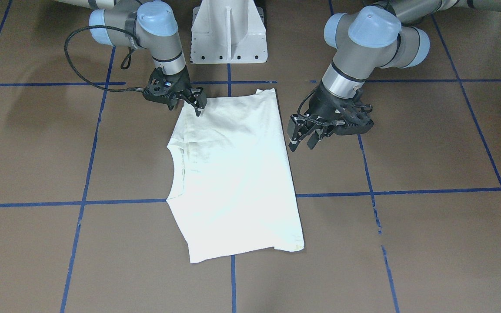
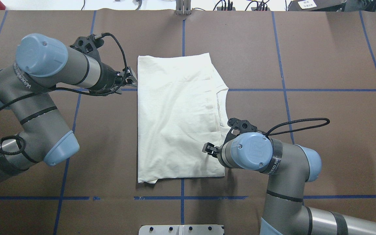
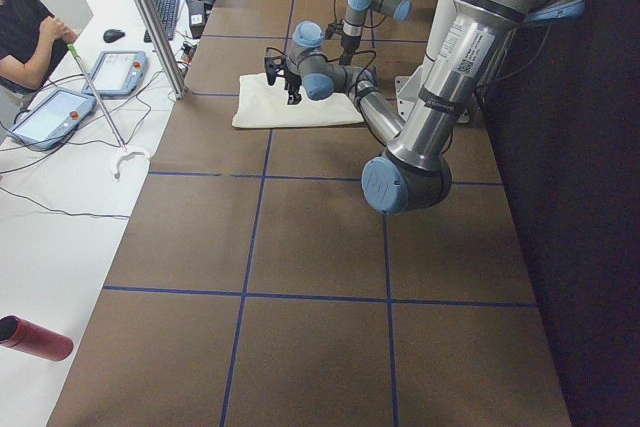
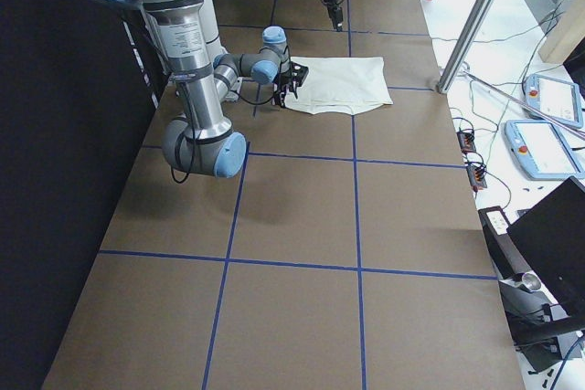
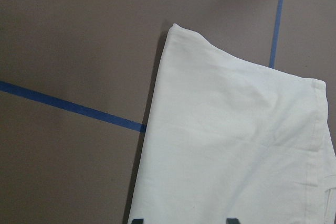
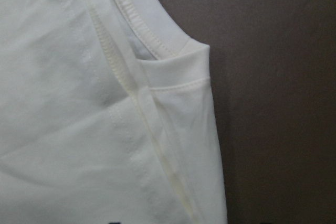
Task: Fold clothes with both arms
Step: 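Press and smooth the folded edge near the collar with the right gripper, then move both grippers down to the shirt corners nearest the robot and grasp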
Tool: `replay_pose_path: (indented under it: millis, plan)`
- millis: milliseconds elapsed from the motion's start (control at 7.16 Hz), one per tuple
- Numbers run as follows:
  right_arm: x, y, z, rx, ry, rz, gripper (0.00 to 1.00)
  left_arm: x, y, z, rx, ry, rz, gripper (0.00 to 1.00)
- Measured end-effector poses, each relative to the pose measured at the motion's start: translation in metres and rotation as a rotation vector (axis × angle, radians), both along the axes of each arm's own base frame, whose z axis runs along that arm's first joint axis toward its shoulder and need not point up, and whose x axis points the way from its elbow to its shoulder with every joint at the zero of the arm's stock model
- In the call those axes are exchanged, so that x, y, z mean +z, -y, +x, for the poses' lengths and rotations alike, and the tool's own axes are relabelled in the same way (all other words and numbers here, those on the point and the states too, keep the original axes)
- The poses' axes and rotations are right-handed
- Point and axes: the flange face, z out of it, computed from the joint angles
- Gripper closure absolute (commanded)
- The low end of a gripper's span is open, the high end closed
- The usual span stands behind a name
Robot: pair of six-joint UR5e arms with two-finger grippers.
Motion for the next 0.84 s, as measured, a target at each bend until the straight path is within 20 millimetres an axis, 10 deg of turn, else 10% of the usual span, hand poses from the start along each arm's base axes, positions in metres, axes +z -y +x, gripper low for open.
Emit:
replay_pose_path:
  millis: [140,279,838]
  plan:
    - [0.003,-0.006,-0.007,0.065,0.024,-0.043,0.46,0.001,0.0,0.0,-0.001,0.001,-0.002,0.39]
    - [0.003,-0.008,-0.007,0.098,0.035,-0.059,0.99,0.002,0.001,0.001,-0.002,0.004,-0.003,0.39]
    - [0.007,-0.014,0.004,0.111,0.042,-0.068,1.0,0.004,0.003,0.003,-0.003,0.008,-0.008,0.39]
